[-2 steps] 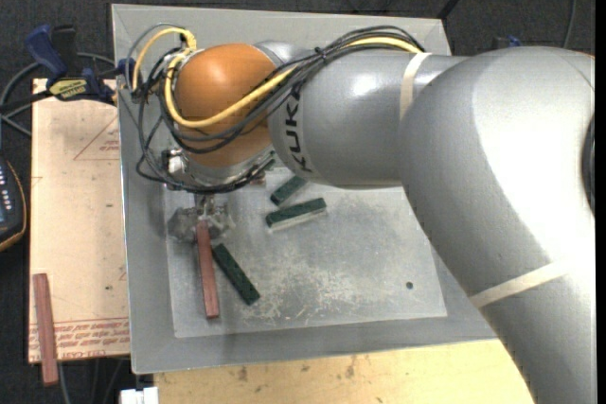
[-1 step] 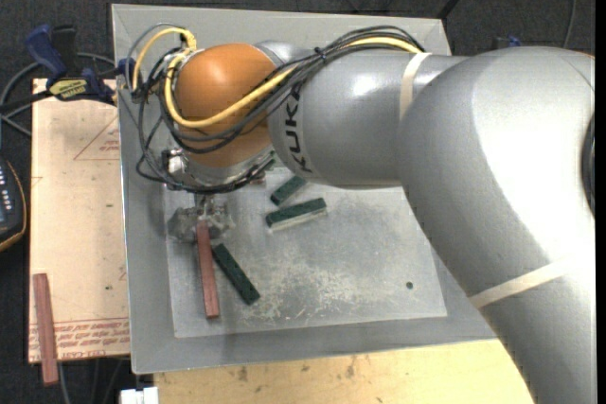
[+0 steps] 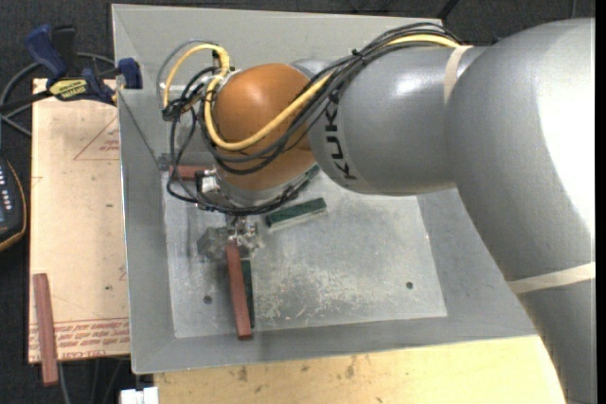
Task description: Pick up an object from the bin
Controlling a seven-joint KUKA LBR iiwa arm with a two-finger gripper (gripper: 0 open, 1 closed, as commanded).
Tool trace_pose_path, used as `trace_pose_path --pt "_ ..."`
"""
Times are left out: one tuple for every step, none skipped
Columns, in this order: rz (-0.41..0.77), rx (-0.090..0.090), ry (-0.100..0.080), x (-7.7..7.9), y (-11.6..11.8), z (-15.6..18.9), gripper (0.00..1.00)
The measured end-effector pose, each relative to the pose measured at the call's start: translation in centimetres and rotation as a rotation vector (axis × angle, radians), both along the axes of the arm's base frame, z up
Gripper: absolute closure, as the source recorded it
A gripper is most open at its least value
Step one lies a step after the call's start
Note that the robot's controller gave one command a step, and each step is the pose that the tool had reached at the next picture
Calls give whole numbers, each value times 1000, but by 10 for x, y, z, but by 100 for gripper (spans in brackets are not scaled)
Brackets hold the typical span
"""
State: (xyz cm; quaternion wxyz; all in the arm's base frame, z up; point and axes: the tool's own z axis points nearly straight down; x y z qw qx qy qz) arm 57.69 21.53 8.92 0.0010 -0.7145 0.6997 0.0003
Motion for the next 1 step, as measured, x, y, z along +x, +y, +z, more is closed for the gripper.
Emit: trace_pose_path --pt "55 3 -10 -8 -19 142 100"
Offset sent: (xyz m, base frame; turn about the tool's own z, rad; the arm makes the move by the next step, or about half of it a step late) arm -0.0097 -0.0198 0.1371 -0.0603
